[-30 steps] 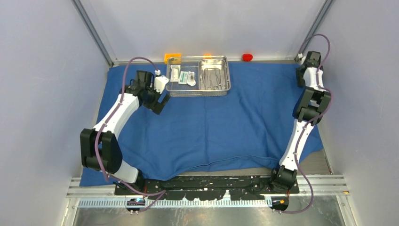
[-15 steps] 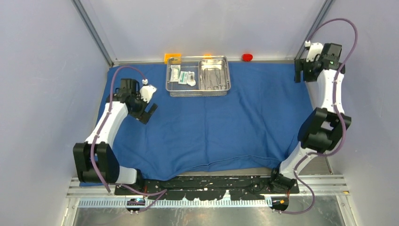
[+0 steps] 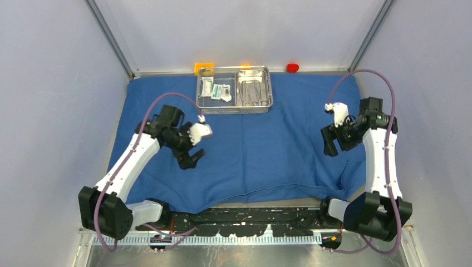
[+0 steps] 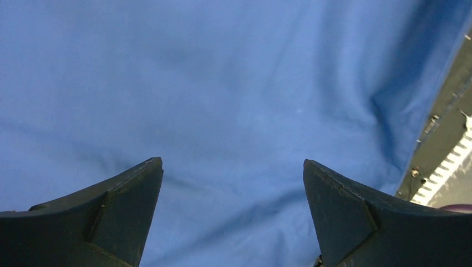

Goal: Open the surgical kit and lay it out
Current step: Smooth out the surgical kit at the center of the board.

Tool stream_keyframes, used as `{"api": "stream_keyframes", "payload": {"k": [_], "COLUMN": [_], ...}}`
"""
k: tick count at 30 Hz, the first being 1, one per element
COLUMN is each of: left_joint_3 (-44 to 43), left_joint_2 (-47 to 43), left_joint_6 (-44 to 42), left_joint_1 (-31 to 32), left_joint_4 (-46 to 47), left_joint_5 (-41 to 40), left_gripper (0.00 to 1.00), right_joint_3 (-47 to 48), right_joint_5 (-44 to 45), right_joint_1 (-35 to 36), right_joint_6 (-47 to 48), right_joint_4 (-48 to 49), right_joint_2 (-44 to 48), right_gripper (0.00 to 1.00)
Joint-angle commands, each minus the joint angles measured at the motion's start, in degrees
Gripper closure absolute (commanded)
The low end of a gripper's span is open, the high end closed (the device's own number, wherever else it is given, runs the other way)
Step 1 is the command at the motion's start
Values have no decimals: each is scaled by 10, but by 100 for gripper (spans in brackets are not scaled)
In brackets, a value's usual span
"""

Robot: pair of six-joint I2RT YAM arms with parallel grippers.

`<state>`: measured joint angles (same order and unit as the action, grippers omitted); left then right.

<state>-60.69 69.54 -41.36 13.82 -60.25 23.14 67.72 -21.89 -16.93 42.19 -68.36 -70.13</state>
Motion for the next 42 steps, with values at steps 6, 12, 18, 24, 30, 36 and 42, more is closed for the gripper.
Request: {"api": "stream_keyframes", "payload": {"k": [6,12,18,24,30,36,42], "left_joint_3": [0,-29,-17,-6,-21,-45,-82], "left_joint_2": [41,148,188,227,275,298,314], "left_joint_6": [15,58,98,104,97,86,71], "left_joint_1": [244,377,455,510,534,567,610], "left_joint_4": [29,51,102,126,109,64,7], "left_joint_5": [17,20,33,6,-16,-7,-16], "left_gripper": [0,0,0,8,39,74,93], "right_joint_3": [-144,-194,-234,-256,-256,-213,-142], "right_joint_5": [192,249,300,312,331,358,280], "right_joint_1": [-3,-4,-16,-19,-24,-25,-25], "right_joint_6": [2,-17,-23,-27,-31,-43,-81], "right_joint_4": [72,109,135,112,59,-10,-50], "right_joint_2": [37,6,11,38,122,193,189], "right_gripper": [17,22,45,91,100,100,87]}}
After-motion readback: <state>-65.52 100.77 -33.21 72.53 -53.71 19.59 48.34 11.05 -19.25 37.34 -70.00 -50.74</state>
